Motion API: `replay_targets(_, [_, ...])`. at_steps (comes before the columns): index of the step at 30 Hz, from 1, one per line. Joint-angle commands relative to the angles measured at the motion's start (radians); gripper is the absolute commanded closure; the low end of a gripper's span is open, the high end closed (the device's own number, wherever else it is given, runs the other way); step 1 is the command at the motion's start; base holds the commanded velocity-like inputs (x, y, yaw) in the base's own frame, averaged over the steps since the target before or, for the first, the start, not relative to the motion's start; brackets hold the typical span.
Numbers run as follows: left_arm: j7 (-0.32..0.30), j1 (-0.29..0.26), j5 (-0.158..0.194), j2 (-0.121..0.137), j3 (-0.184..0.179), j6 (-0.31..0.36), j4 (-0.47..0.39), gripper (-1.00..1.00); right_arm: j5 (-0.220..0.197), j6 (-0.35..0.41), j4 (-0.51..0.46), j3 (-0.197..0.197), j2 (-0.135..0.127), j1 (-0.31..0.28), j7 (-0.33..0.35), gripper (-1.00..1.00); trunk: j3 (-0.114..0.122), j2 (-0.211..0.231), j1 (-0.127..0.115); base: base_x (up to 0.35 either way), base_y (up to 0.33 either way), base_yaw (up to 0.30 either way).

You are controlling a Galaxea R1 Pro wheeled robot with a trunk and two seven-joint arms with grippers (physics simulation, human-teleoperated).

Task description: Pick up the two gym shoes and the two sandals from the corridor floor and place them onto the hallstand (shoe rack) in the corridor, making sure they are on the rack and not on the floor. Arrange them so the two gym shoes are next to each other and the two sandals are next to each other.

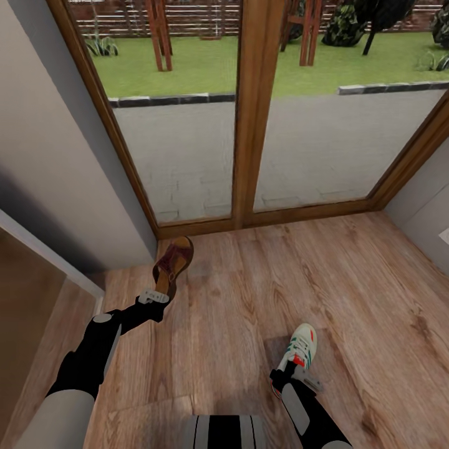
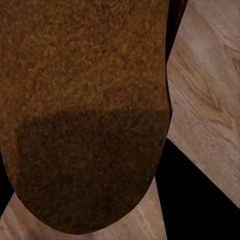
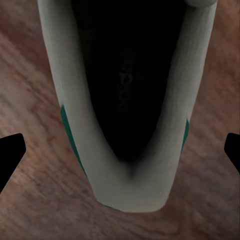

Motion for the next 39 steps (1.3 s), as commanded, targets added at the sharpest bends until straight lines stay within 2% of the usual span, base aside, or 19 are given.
replay_targets(1, [-0.005, 0.0, -0.006, -0.001, 0.002, 0.005, -0.002, 1.0, -0.007, 0.004, -0.003, -0.002, 0.001, 0.0, -0.004, -1.0, -0.001, 0.0, 0.0, 0.013, 0.0, 0.0])
replay_targets(27, [-0.003, 0.0, -0.006, 0.001, -0.001, 0.002, -0.002, 1.0, -0.006, 0.004, -0.002, -0.002, 0.001, 0.0, -0.004, -1.0, -0.001, 0.0, 0.0, 0.03, -0.014, 0.0])
replay_targets(32, [-0.004, 0.0, -0.005, 0.001, -0.001, 0.002, -0.002, 1.0, -0.006, 0.004, -0.002, -0.002, 0.001, 0.0, -0.004, -1.0, -0.022, -0.001, 0.002, 0.0, 0.0, 0.0])
replay_targets(39, [-0.005, 0.0, -0.005, 0.001, -0.001, 0.002, -0.002, 1.0, -0.006, 0.003, -0.002, -0.004, 0.001, 0.0, -0.004, -1.0, -0.03, -0.001, 0.002, 0.0, 0.0, 0.0])
